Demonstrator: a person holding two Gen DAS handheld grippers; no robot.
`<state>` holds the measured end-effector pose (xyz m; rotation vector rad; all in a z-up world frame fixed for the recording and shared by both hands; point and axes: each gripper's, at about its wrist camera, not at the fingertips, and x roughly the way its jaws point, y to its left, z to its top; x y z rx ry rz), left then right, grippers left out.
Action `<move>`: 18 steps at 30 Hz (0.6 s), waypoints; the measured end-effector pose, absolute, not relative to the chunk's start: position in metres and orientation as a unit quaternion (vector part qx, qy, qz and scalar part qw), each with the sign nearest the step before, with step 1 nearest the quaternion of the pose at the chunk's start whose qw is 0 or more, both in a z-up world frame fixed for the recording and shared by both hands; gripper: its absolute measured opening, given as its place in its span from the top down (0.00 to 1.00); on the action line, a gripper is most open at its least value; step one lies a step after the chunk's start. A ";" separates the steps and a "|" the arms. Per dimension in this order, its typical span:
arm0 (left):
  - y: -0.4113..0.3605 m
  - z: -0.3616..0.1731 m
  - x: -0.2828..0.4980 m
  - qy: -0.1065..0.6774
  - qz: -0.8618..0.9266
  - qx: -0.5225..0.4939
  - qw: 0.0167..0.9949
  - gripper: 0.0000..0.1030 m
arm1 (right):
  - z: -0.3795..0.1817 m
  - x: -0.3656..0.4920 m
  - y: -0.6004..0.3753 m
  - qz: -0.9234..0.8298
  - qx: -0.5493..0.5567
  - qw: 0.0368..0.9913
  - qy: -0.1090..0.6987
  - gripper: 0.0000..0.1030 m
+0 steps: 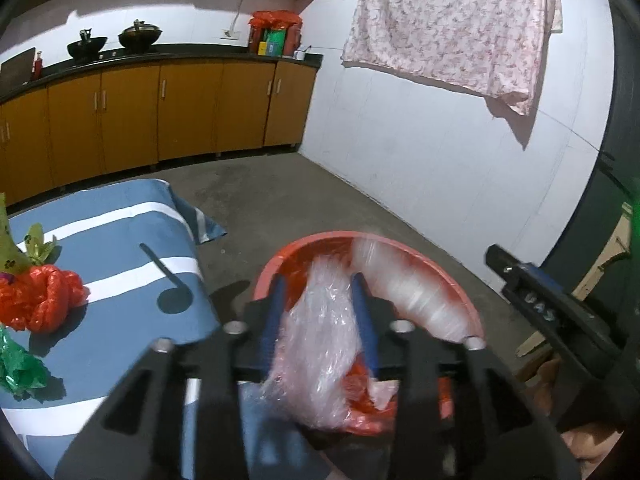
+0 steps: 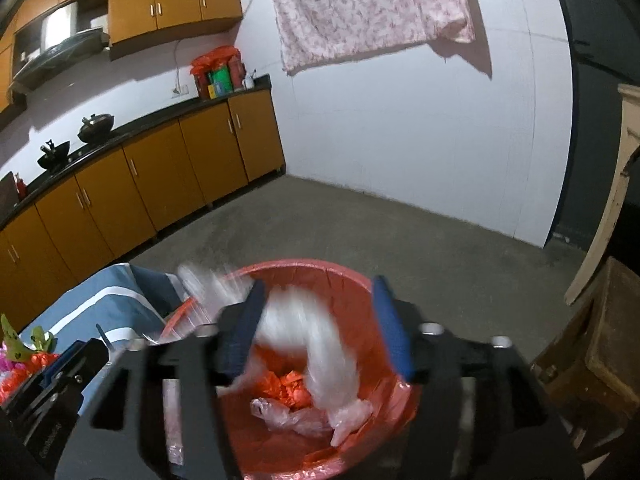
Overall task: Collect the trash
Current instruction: 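Open both tools over the orange basket to drop the plastic, then move both tools back to the mat and grasp the green bag with the right tool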
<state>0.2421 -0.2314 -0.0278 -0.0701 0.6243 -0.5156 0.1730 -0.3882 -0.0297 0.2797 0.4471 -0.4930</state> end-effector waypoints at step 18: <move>-0.091 -0.010 0.197 0.242 -0.118 0.010 0.963 0.04 | -0.027 0.159 -0.325 -0.185 0.091 0.955 0.211 0.02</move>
